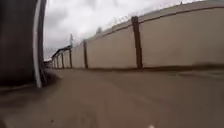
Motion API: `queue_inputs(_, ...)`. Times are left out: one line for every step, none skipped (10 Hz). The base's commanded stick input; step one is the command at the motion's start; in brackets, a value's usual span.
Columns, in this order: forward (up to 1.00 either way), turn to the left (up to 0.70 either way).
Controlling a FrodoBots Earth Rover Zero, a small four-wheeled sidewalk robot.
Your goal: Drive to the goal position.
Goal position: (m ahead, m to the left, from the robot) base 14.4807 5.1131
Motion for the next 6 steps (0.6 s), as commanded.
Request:
queue_inputs(0.7, 0.35)
queue_inputs(0.7, 0.06)
queue_inputs(0.7, 0.01)
queue_inputs(0.7, 0.0)
queue_inputs(0.7, 0.0)
queue_inputs(0.7, 0.0)
